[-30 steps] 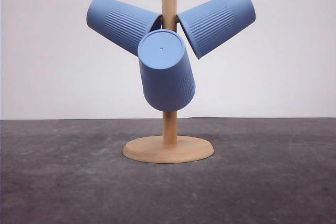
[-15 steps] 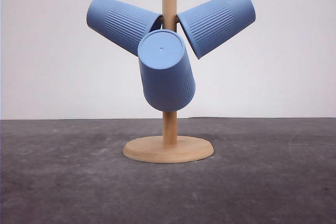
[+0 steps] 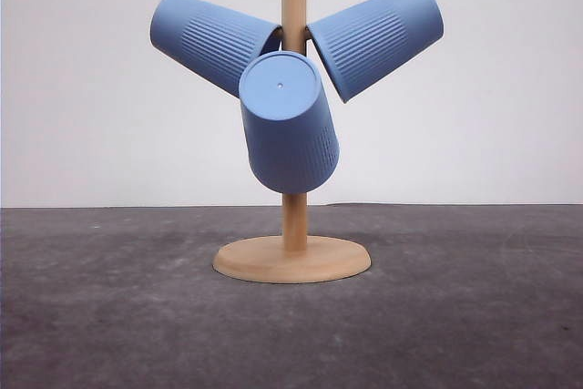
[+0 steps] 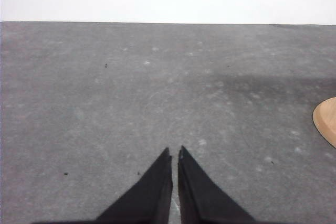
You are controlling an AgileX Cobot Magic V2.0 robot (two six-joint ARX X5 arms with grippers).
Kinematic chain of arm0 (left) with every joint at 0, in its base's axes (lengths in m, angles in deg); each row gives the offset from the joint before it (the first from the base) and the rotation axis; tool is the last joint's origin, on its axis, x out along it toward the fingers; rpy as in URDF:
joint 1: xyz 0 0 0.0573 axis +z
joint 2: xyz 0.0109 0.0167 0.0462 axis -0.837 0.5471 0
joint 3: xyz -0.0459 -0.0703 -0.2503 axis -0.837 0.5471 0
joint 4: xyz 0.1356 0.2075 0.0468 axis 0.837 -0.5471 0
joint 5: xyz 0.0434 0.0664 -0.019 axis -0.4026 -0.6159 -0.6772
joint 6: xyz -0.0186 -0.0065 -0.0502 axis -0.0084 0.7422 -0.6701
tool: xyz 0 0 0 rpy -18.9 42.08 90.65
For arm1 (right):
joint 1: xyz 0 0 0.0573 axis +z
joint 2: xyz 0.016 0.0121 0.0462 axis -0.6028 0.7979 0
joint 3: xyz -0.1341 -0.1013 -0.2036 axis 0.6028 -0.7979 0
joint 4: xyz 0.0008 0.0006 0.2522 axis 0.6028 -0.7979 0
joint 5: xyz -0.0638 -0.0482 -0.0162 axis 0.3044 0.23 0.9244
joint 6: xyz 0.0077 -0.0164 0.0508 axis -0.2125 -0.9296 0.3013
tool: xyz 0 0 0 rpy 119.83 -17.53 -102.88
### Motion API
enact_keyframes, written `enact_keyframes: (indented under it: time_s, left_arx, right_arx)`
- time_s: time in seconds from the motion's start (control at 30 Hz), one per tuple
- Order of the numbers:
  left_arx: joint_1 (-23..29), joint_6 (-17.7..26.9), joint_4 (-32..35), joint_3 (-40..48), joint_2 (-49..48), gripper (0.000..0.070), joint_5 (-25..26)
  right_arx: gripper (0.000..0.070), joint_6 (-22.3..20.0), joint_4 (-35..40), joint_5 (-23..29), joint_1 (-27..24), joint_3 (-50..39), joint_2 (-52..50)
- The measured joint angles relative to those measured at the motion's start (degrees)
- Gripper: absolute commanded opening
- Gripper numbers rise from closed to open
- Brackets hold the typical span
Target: Place three cups
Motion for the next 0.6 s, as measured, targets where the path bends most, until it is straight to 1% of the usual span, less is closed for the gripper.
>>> enact_keyframes:
  time_s: [0.6]
  left_arx:
    - [-0.01,0.01,-0.02,0.0,0.0,0.0,0.0]
  right_arx:
    - [0.0012,0.0,0.0,0.0,0.0,0.0,0.0]
